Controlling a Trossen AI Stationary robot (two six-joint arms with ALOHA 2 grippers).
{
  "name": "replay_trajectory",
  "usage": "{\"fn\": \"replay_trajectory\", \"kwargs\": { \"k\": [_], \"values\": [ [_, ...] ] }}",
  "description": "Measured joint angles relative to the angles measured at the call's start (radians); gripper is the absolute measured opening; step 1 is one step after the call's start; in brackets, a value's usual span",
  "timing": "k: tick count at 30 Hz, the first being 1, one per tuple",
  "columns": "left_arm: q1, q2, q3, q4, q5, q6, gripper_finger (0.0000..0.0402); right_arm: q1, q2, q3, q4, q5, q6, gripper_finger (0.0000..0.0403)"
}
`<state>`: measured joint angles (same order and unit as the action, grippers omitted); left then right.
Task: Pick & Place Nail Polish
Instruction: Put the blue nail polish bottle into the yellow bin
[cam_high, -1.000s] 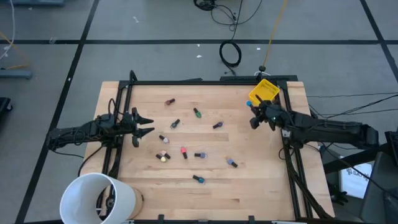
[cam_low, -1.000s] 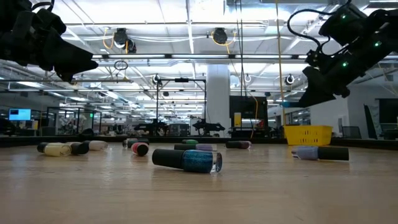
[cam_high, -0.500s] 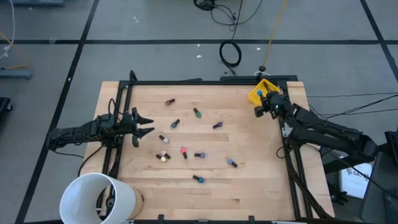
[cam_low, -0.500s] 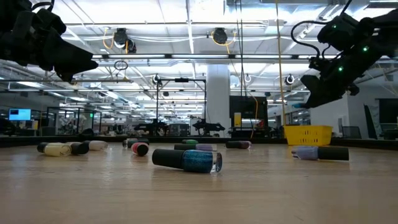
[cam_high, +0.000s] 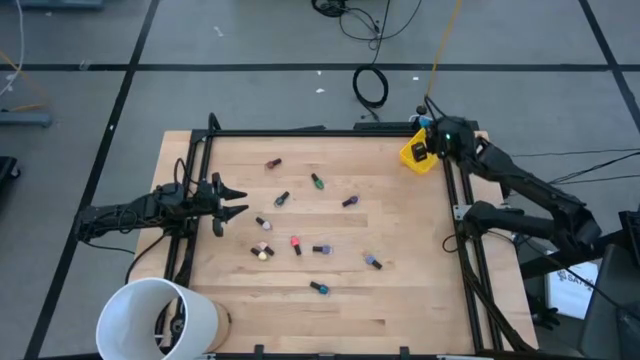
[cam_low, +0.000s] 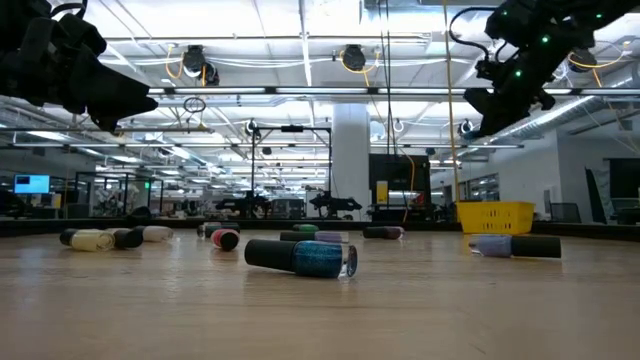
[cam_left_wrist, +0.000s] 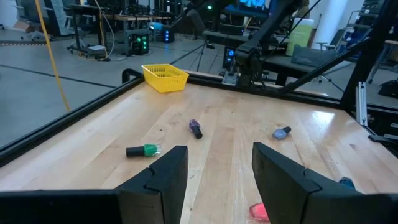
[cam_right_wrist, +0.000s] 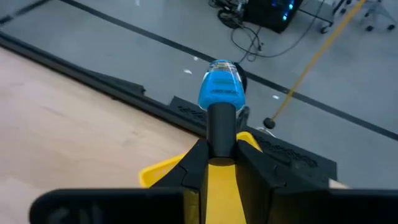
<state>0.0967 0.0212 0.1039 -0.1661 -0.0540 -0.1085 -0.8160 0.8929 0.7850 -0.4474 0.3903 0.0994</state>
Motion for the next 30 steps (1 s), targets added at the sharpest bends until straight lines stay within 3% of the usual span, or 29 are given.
{"fn": "replay_trajectory", "kwargs": {
  "k": [11, 25, 30],
  "values": [
    [0.000, 0.000, 0.000, 0.000, 0.000, 0.000, 0.0177, -0.028, 0.107, -0.021, -0.049, -0.002, 0.013, 0.0047],
    [0.000, 0.000, 0.000, 0.000, 0.000, 0.000, 0.0177, -0.028, 0.110, -0.231, 0.067, -0.005, 0.053, 0.0047],
    [0.000, 0.000, 0.000, 0.000, 0.000, 0.000, 0.0177, -0.029, 0.110, -0.280, 0.121, -0.056, 0.068, 0.0047]
  ]
}}
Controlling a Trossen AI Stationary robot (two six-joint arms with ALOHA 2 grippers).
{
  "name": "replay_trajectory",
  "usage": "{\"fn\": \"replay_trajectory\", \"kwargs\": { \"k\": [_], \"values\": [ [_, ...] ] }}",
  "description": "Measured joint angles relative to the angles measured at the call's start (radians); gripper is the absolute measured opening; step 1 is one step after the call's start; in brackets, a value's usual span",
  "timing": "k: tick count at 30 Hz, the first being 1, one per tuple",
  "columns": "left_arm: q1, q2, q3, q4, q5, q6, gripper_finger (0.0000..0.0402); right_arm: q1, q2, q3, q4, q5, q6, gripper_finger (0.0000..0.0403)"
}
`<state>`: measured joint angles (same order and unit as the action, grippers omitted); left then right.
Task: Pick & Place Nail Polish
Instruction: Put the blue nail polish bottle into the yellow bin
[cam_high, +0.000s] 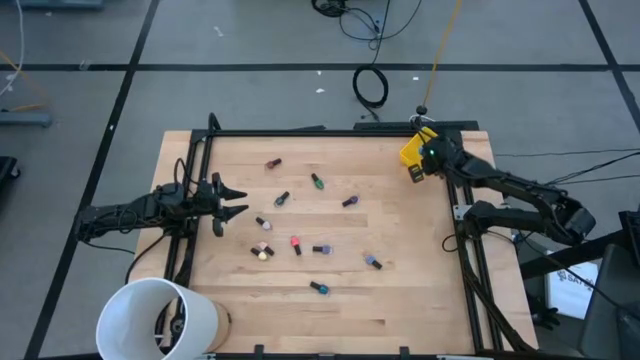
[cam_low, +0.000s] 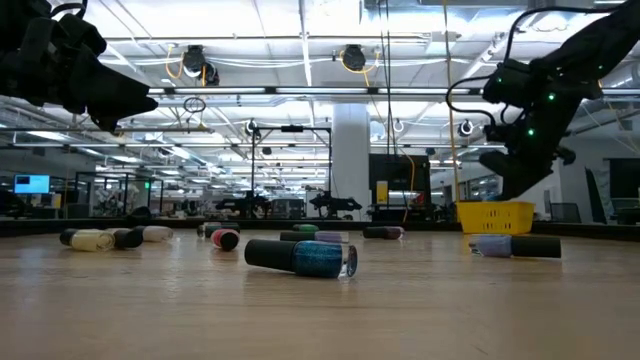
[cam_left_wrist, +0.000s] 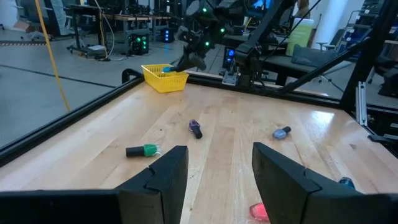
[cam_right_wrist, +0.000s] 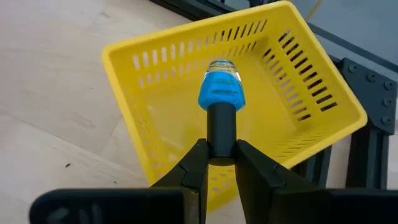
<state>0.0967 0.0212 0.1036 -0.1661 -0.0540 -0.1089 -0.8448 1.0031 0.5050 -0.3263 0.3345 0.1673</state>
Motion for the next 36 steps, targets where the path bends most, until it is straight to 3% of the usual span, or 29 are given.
{"fn": "replay_trajectory", "kwargs": {
  "k": [22, 36],
  "values": [
    [0.000, 0.000, 0.000, 0.000, 0.000, 0.000, 0.0177, 0.000, 0.000, -0.009, 0.009, 0.002, -0.002, 0.0047],
    [0.000, 0.000, 0.000, 0.000, 0.000, 0.000, 0.0177, 0.000, 0.000, -0.009, 0.010, 0.006, -0.003, 0.0069]
  ]
}}
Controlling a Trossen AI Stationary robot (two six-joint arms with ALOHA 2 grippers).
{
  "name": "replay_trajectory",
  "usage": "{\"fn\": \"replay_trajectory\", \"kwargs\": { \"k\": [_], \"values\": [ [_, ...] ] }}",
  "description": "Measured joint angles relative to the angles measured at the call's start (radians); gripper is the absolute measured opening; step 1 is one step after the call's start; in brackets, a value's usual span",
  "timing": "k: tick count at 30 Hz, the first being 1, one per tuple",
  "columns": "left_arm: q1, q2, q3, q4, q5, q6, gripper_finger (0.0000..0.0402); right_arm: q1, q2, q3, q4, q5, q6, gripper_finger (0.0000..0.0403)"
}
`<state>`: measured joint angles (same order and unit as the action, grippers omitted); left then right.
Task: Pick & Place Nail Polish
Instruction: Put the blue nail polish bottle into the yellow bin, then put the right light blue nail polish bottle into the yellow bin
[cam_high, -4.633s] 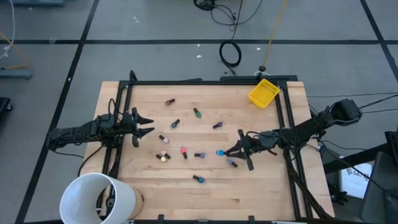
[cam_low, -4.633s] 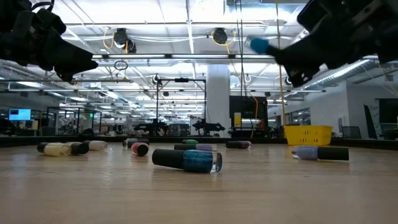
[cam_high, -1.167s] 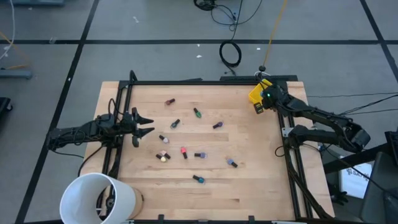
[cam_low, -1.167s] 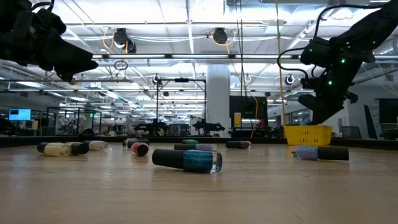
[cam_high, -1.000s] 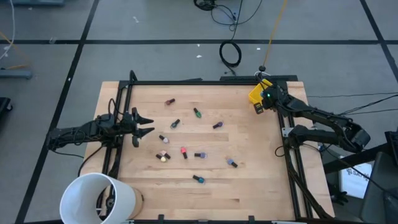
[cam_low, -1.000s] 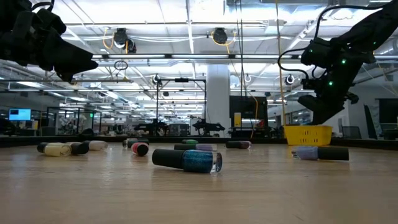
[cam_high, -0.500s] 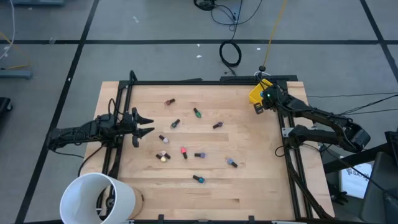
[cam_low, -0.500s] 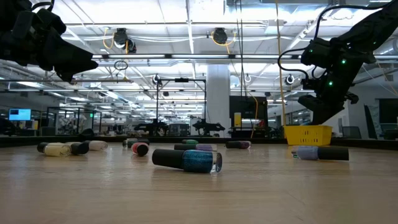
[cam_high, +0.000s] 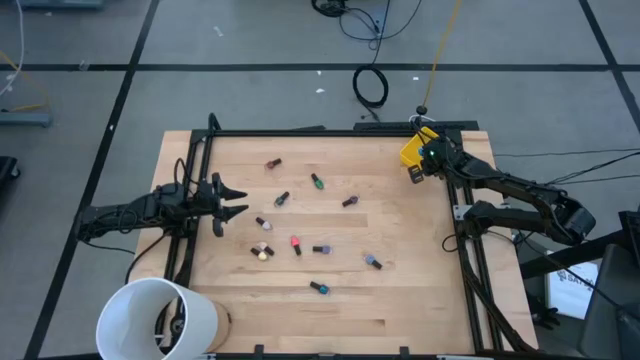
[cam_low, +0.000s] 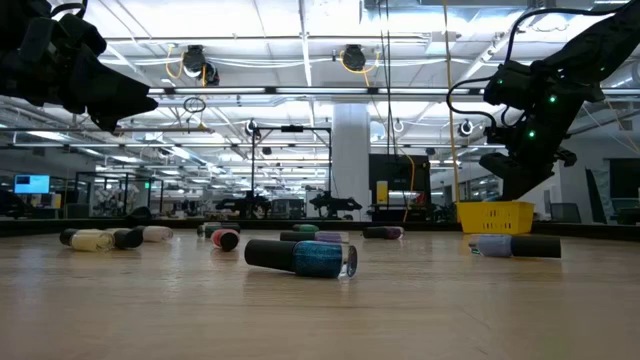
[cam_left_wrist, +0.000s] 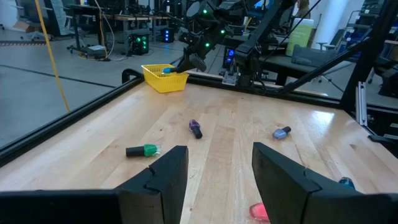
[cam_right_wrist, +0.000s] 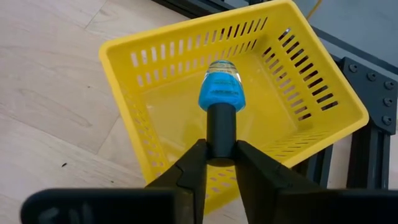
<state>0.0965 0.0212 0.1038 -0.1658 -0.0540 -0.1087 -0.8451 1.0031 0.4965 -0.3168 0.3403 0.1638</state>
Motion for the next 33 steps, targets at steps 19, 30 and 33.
{"fn": "replay_trajectory", "kwargs": {
  "k": [19, 30, 33],
  "values": [
    [0.000, 0.000, 0.000, 0.000, 0.000, 0.000, 0.0177, 0.014, -0.001, 0.000, 0.132, -0.029, -0.035, 0.0127],
    [0.000, 0.000, 0.000, 0.000, 0.000, 0.000, 0.0177, 0.161, -0.001, 0.000, 0.365, -0.460, -0.077, 0.0128],
    [0.000, 0.000, 0.000, 0.000, 0.000, 0.000, 0.0177, 0.227, -0.001, 0.000, 0.380, -0.504, -0.078, 0.0128]
  ]
}}
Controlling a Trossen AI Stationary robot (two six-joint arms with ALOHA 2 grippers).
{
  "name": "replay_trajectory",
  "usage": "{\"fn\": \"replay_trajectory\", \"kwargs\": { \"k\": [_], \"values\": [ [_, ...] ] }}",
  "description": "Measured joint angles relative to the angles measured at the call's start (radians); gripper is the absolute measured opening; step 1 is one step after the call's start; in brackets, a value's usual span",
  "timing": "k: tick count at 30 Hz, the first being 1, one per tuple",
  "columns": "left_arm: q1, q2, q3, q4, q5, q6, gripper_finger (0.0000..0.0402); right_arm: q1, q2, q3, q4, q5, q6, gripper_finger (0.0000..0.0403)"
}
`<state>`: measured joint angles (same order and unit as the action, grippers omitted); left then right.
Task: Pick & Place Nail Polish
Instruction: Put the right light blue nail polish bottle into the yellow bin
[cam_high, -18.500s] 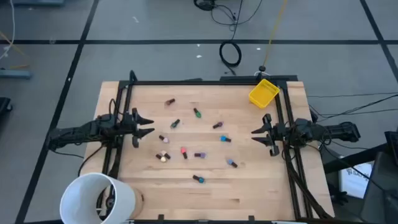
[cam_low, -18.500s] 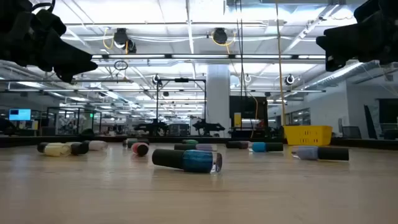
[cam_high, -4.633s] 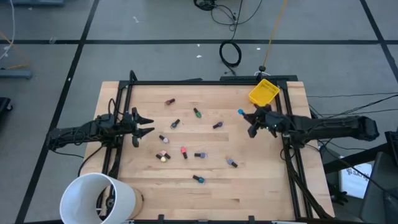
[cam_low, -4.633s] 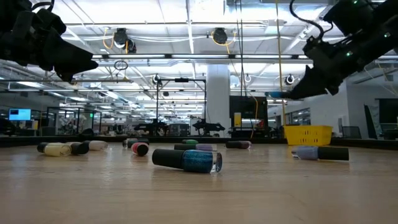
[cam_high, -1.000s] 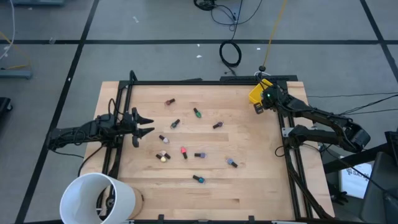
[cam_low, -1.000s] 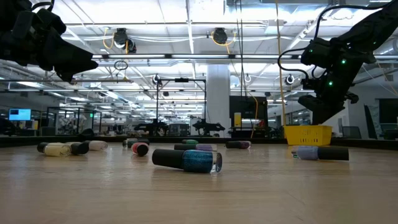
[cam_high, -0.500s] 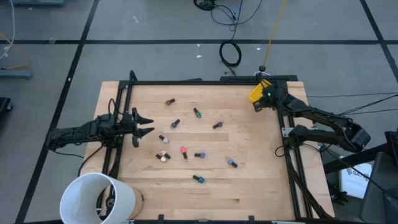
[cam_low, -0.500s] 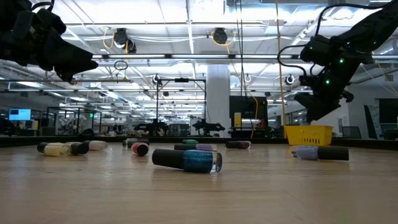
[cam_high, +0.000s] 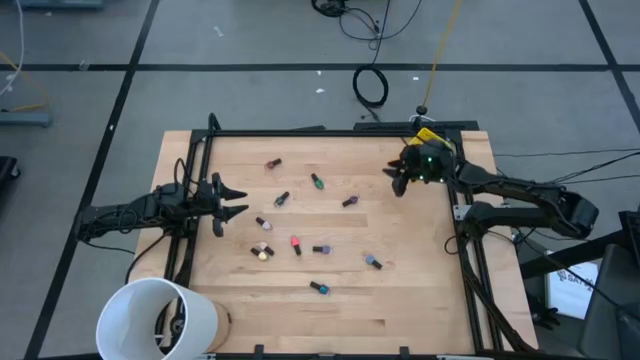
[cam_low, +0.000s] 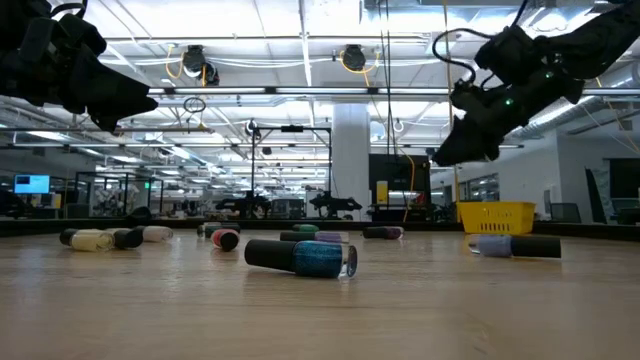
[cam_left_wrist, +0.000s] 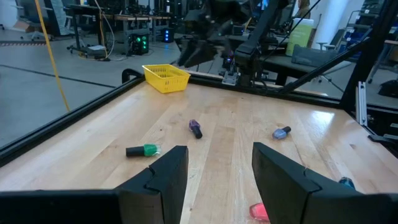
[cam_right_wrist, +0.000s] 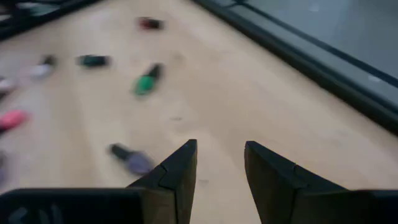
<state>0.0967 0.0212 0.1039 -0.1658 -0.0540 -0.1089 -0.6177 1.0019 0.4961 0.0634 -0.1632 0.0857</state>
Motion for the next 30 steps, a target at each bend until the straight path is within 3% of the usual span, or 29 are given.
{"fn": "replay_trajectory", "kwargs": {
  "k": [12, 19, 26, 30],
  "values": [
    [0.000, 0.000, 0.000, 0.000, 0.000, 0.000, 0.0177, 0.344, 0.008, 0.000, 0.035, 0.053, -0.012, 0.0133],
    [0.000, 0.000, 0.000, 0.000, 0.000, 0.000, 0.0177, 0.590, 0.098, 0.000, 0.026, 0.063, 0.157, 0.0174],
    [0.000, 0.000, 0.000, 0.001, 0.000, 0.000, 0.0177, 0.871, 0.171, 0.027, -0.039, 0.286, 0.275, 0.0191],
    [0.000, 0.000, 0.000, 0.002, 0.000, 0.000, 0.0177, 0.976, 0.202, 0.106, -0.164, 0.333, 0.410, 0.0192]
  ]
}}
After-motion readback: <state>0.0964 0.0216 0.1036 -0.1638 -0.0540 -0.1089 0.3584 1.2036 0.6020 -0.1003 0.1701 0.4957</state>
